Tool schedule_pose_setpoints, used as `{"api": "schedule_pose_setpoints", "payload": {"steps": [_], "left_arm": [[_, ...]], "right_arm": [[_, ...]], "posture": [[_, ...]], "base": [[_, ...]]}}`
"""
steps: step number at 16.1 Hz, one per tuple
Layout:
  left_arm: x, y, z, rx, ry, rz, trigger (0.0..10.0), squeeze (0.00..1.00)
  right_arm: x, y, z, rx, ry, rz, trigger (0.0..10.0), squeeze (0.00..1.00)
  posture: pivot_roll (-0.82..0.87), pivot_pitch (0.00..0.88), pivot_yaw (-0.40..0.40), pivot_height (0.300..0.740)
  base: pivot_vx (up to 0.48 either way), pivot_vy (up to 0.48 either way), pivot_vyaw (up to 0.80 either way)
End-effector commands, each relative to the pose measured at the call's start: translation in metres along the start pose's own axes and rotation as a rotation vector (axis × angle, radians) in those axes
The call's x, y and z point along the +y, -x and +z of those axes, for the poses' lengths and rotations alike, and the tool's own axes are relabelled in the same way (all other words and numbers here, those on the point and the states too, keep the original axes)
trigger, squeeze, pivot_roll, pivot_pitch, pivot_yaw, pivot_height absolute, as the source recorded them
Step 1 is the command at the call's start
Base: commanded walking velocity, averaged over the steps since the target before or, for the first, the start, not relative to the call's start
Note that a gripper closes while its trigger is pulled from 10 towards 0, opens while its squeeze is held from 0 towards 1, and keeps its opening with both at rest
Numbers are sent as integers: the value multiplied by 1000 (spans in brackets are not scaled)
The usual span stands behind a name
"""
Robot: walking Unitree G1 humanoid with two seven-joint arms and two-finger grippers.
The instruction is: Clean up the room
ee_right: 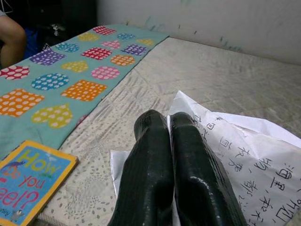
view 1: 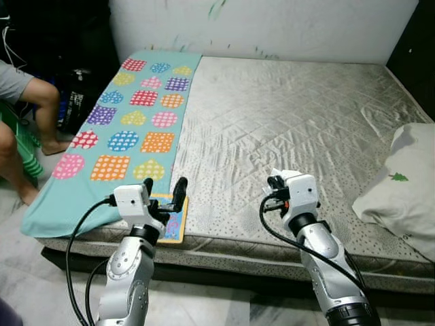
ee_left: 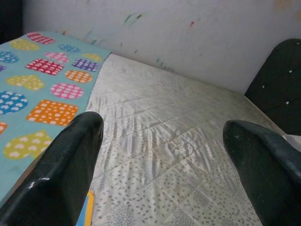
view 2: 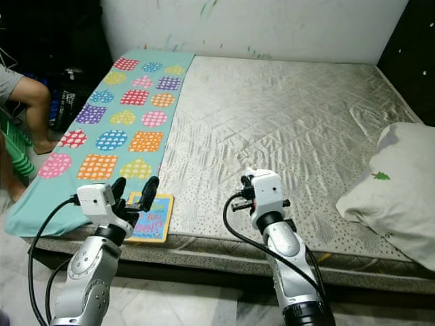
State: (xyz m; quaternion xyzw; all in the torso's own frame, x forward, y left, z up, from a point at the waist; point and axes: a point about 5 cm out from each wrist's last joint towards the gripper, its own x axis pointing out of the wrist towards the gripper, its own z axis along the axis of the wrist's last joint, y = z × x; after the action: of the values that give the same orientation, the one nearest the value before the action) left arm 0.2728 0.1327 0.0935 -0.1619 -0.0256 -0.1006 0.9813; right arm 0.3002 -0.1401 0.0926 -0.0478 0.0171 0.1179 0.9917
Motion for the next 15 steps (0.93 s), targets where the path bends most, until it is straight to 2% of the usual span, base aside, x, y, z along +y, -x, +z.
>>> {"api": "schedule_pose_setpoints", "payload": {"steps": [1,15], "left_arm": [[-1,-1,3,-8,2,-5,10000,0],[2,2,2,-2,-12,2,10000,0]], "right_arm": [[-2,-1,1,-3,0,-13,10000,0],[-6,-5,-2,3,4,-31,10000,0]], "posture": [[20,43,16,740],[24,34,25,740]], "base": [[266,0,0],[304,0,0]]}}
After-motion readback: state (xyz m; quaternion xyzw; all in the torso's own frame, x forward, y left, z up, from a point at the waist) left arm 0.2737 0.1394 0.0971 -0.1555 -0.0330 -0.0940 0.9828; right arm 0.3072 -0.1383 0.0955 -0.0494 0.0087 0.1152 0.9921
